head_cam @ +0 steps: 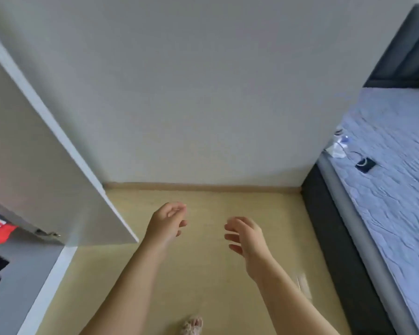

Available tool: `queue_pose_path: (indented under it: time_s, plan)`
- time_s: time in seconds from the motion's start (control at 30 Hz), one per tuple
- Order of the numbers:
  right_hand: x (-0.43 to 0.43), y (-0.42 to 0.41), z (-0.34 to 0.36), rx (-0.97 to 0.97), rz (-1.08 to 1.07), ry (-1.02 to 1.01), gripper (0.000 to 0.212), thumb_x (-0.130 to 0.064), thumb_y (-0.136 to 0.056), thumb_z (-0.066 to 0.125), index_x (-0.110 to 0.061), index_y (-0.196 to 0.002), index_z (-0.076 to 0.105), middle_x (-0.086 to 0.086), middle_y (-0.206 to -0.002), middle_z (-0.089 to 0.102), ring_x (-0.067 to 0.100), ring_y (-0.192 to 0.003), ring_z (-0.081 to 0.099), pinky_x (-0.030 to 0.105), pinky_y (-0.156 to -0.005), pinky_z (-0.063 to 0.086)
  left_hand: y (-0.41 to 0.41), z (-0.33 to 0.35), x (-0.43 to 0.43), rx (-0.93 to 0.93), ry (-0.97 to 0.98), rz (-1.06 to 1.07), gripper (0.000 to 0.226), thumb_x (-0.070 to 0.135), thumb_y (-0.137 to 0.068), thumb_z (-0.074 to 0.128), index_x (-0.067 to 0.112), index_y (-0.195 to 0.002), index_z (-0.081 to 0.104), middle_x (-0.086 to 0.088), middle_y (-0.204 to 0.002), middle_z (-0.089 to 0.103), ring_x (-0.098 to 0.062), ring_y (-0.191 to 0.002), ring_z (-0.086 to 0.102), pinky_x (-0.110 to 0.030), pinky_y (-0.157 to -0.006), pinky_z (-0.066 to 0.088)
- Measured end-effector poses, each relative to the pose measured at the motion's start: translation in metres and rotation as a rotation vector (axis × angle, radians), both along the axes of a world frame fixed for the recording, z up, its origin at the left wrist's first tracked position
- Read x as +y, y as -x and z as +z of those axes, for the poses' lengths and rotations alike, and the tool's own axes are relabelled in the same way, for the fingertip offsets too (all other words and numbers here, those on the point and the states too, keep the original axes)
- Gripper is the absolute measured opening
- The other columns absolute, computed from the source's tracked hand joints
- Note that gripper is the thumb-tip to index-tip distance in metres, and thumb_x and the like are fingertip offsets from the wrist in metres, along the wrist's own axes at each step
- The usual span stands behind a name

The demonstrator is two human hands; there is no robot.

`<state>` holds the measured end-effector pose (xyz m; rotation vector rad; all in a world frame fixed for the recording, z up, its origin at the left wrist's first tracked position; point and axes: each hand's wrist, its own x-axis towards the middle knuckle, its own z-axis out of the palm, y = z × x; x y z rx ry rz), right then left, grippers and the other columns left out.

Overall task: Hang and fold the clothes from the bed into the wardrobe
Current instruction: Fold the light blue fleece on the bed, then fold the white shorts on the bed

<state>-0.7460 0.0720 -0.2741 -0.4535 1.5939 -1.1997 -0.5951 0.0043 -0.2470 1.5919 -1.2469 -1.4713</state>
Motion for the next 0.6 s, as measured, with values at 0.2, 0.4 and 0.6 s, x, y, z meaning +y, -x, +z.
queue_pose_path:
  time_s: [0.2,0.4,0.6]
  plan:
    - [0.042,0.096,-0.009,-0.006,-0.404,-0.023,0.006,-0.018,-0.089,0.053,-0.017,-0.086,0.058,0.0,-0.088,0.062,0.015,-0.075,0.058,0.026,-0.066,0.044,0.126,-0.004,-0.021,-0.008,0.003,-0.364,0.017,0.014,-0.093,0.052,0.024,-0.08,0.057,-0.002,-0.092,0.059,-0.01,-0.068,0.057,-0.024,-0.061,0.04]
    - [0.065,0.155,-0.012,-0.057,-0.732,-0.075,0.007,-0.018,-0.088,0.056,-0.017,-0.081,0.057,0.002,-0.083,0.06,0.016,-0.07,0.056,0.027,-0.063,0.043,0.231,-0.009,-0.032,-0.02,-0.023,-0.73,0.018,0.012,-0.093,0.051,0.025,-0.082,0.058,0.002,-0.091,0.061,-0.009,-0.071,0.058,-0.025,-0.063,0.042]
    - [0.112,0.185,-0.023,-0.111,-0.998,-0.128,0.005,-0.018,-0.088,0.055,-0.015,-0.084,0.056,0.002,-0.082,0.058,0.015,-0.064,0.051,0.026,-0.059,0.04,0.306,-0.027,0.009,0.001,-0.129,-0.962,0.018,0.012,-0.093,0.048,0.023,-0.083,0.059,0.002,-0.083,0.062,-0.011,-0.07,0.059,-0.025,-0.064,0.043]
